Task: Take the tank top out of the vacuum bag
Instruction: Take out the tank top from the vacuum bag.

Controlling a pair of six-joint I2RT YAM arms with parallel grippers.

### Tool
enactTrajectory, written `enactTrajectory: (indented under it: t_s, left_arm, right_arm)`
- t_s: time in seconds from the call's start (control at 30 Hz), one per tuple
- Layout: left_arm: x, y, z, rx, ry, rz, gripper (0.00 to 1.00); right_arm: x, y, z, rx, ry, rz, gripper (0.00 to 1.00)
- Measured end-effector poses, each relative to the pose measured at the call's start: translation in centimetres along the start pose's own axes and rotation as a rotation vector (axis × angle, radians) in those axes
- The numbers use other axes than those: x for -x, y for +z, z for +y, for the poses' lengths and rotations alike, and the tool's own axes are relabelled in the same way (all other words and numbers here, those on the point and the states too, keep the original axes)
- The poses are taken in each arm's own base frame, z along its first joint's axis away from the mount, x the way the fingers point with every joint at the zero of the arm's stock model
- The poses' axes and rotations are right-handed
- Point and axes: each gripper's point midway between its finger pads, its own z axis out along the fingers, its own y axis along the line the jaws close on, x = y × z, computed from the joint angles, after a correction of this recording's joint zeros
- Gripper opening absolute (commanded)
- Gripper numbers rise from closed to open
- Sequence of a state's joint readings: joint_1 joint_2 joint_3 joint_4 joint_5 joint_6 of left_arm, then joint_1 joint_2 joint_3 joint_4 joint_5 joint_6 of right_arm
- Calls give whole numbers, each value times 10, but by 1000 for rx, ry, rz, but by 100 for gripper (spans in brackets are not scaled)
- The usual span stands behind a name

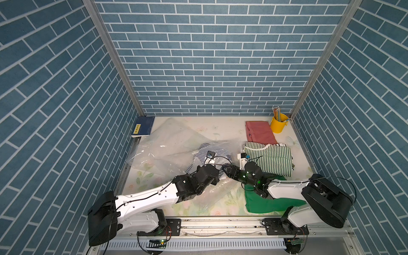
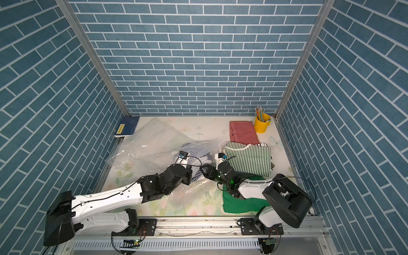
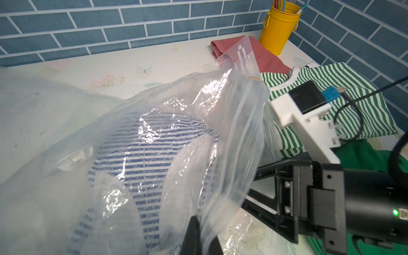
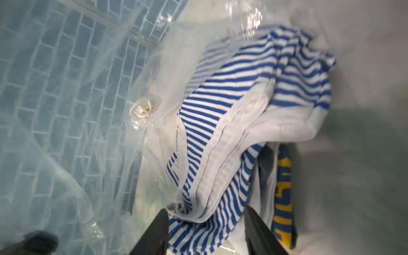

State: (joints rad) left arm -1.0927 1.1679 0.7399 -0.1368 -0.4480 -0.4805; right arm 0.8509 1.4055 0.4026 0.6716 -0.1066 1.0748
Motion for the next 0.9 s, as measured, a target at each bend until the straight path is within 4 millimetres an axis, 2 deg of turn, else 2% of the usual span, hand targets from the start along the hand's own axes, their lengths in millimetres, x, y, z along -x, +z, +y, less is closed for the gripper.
enactTrajectory:
  t_s: [0.13,0.33,0.5,0.57,0.73,0.77,0.9]
  left_arm:
    - [0,0,1,3,0,-1,0]
    - [0,0,2,7,0,-2,0]
    - [0,0,2,7,0,-3,0]
    - [0,-1,2,7,-1,-4,0]
    - [2,-3,2,4,-5,-12,0]
    - [3,-3,2,5,-5,-13,0]
    - [1,-3,3,6,-5,-12,0]
  right_arm:
    - [1,-2,5,-15,-8,-10,63]
    - [-24,9,13,-7,-13,58,63]
    - [-47,23,0,-28,29,123,67]
    - [-50,27,-4,-27,44,124,65]
    - [-48,35,3,10,63,117,51]
    - [-46,38,7,21,63,116,44]
    - [-32,52,34,96,56,102,0]
